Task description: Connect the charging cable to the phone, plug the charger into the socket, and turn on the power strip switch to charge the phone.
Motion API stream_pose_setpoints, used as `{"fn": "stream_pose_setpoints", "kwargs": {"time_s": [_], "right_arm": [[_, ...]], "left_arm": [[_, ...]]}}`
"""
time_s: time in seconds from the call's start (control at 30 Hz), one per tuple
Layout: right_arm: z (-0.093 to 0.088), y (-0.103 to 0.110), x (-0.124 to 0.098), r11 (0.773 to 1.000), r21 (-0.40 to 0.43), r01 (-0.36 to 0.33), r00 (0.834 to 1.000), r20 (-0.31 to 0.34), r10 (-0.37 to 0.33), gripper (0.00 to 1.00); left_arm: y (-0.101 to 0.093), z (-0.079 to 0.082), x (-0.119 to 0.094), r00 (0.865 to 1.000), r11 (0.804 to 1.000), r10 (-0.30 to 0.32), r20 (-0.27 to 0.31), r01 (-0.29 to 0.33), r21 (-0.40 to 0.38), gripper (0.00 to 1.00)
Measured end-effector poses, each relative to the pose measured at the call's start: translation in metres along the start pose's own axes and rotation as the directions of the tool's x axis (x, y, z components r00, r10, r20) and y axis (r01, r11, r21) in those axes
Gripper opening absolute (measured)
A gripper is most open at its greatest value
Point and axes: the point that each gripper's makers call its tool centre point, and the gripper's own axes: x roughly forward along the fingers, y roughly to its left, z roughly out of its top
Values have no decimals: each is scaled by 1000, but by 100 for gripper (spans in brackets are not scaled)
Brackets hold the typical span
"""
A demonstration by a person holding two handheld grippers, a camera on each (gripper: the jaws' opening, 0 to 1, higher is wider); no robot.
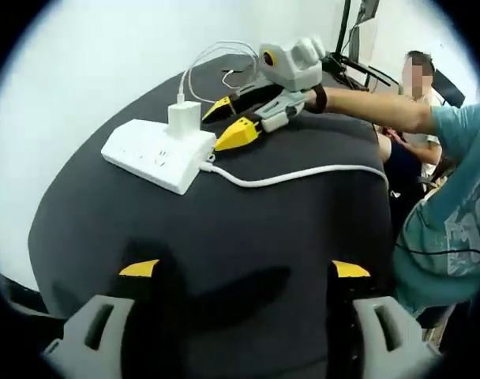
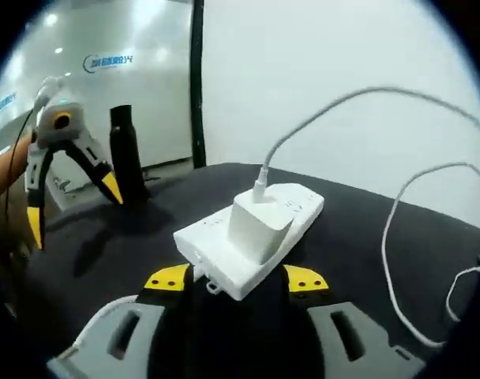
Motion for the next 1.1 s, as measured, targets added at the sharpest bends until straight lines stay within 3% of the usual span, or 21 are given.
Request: {"fn": "stream_pose_setpoints", "kwargs": {"time_s": [0.2, 0.43, 0.97, 1.07, 1.1], "right_arm": [[3, 2, 11, 1000, 15, 21, 999, 28, -21, 43], [-4, 2, 8, 999, -26, 23, 1000, 8, -23, 40], [-6, 3, 9, 999, 50, 0, 1000, 10, -1, 40], [1, 4, 12, 989, 146, -29, 999, 46, 23, 45], [0, 6, 8, 992, 128, -21, 999, 45, 15, 43]], "left_arm": [[2, -2, 5, 1000, 1000, -14, 2, 14, -2, 78], [3, -3, 4, 1000, 1000, -16, 7, 16, 6, 78], [3, -6, 4, 1000, 1000, -10, 3, 10, 10, 77], [4, -7, 5, 1000, 1000, -9, -2, 9, 10, 77], [4, -7, 5, 1000, 1000, -9, -3, 9, 10, 77]]}}
